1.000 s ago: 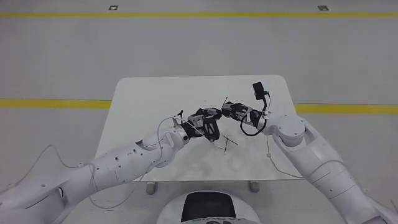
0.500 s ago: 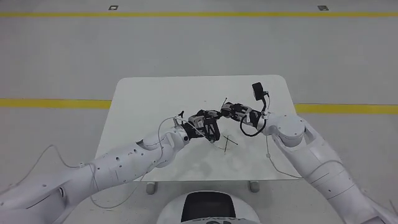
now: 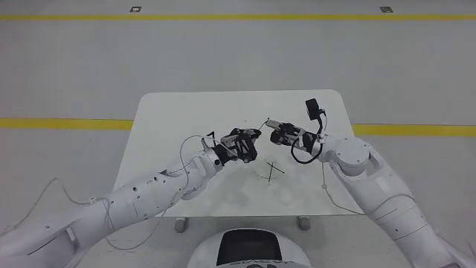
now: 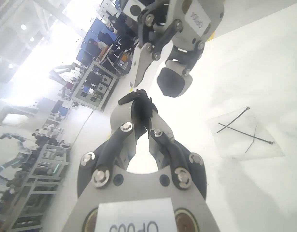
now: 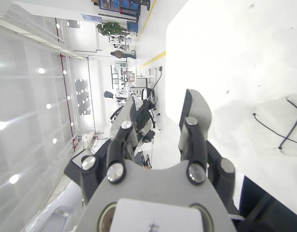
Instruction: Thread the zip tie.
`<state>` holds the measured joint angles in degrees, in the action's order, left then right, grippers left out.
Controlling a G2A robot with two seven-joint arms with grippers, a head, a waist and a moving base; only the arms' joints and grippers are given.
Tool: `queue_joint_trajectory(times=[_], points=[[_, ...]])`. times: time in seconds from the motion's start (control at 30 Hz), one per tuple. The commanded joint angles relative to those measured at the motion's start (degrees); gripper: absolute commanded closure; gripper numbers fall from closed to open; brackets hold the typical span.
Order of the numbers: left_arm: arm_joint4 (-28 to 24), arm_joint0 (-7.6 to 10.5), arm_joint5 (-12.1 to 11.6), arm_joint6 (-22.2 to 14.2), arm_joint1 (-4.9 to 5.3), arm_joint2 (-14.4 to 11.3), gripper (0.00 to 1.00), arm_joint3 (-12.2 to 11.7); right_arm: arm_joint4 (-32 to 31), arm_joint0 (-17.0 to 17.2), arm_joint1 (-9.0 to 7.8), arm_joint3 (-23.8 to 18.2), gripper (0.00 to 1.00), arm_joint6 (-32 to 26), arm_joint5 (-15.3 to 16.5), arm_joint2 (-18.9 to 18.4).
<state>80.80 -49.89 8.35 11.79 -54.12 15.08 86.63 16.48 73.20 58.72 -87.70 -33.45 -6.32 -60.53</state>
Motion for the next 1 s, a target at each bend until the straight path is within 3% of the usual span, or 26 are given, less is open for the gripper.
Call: queue_joint_trajectory(times=[0.0,0.2,0.47,0.53,0.73,0.9,0.97], points=[[-2.96,-0.62,-2.46,0.42,0.44,1.51,1.0,-0.1,-0.64,0.44,-0.24,-0.06,0.0,-1.04,0.37,-0.94],[-13.24,-2.7,-10.38,2.43,1.24,5.4,1.0,-0.41,-1.84,1.24,-0.8,-0.13,0.0,-4.48,1.91,-3.03],[-13.88,-2.9,-10.94,2.44,1.24,5.86,1.0,-0.52,-1.84,1.24,-0.8,-0.13,0.0,-4.48,1.91,-3.03],[-20.06,-3.56,-12.96,1.53,1.11,7.26,1.0,-0.54,-1.13,1.48,-0.76,-0.11,0.0,-5.08,2.2,-3.01],[-42.69,-4.38,-27.39,-6.97,0.98,11.03,1.0,-3.04,4.48,-0.12,-1.29,5.88,0.0,-15.72,5.35,-6.56],[-54.48,-3.56,-27.83,-13.47,0.53,9.72,1.0,-1.89,4.16,-1.64,-1.7,9.76,0.0,-23.98,9.24,-7.42],[-55.14,-3.24,-27.83,-13.34,0.5,9.65,1.0,-1.73,3.8,-1.74,-1.71,9.97,0.0,-23.65,9.24,-7.48]])
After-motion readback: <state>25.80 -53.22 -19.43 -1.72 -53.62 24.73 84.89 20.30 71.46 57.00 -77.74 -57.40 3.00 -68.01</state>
